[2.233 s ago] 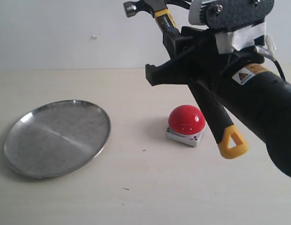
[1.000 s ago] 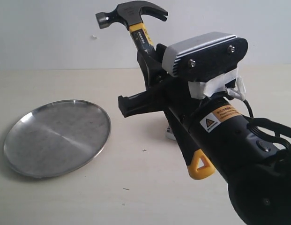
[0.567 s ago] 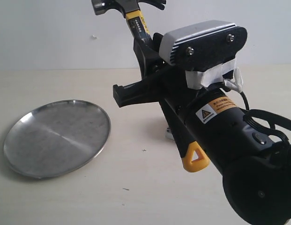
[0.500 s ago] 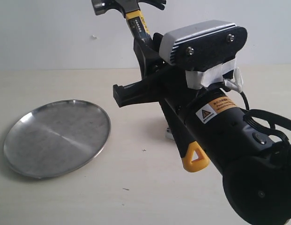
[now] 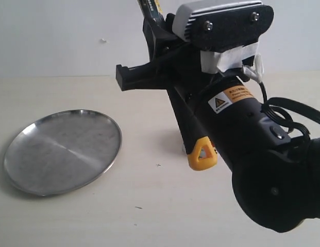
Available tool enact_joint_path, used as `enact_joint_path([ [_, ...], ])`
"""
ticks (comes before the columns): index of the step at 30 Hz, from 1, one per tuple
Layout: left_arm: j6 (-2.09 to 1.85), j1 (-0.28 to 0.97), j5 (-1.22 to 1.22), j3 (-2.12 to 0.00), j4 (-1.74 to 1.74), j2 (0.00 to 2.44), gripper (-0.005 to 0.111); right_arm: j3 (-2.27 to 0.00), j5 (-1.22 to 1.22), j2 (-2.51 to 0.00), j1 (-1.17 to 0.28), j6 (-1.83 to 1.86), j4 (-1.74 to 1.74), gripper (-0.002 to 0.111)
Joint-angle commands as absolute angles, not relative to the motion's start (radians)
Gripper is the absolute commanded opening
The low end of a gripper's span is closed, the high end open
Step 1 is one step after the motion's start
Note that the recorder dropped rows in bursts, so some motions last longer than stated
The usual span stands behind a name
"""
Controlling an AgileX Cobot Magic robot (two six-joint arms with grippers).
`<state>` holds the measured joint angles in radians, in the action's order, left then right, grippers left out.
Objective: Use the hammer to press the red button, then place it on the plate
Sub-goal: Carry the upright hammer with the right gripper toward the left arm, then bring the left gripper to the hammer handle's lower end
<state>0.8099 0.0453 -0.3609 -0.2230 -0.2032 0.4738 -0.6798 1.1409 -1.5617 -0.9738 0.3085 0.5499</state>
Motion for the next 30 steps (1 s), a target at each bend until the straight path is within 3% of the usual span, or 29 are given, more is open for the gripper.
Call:
enact_joint_path([
  [1,1.226,0.092,-0.475,-0.232,-0.740,0.691,0.000,-0.719,1.221,-1.551,-0.976,0.313,0.531,0.000],
  [7,1.340,0.110,-0.954,-0.232,-0.972,0.995,0.000,-0.756,1.142,-1.551,-0.976,0.311,0.528,0.000],
  [15,1.307,0.110,-1.221,-0.232,-0.994,1.266,0.000,-0.838,1.014,-1.577,-0.976,0.313,0.491,0.000],
  [19,1.308,0.129,-1.221,-0.235,-0.994,1.319,0.001,-0.880,1.014,-1.628,-0.976,0.313,0.460,0.000],
  [30,1.179,0.297,-1.221,-0.242,-0.778,1.336,0.046,-0.981,0.953,-1.751,-0.983,0.309,0.520,0.000],
])
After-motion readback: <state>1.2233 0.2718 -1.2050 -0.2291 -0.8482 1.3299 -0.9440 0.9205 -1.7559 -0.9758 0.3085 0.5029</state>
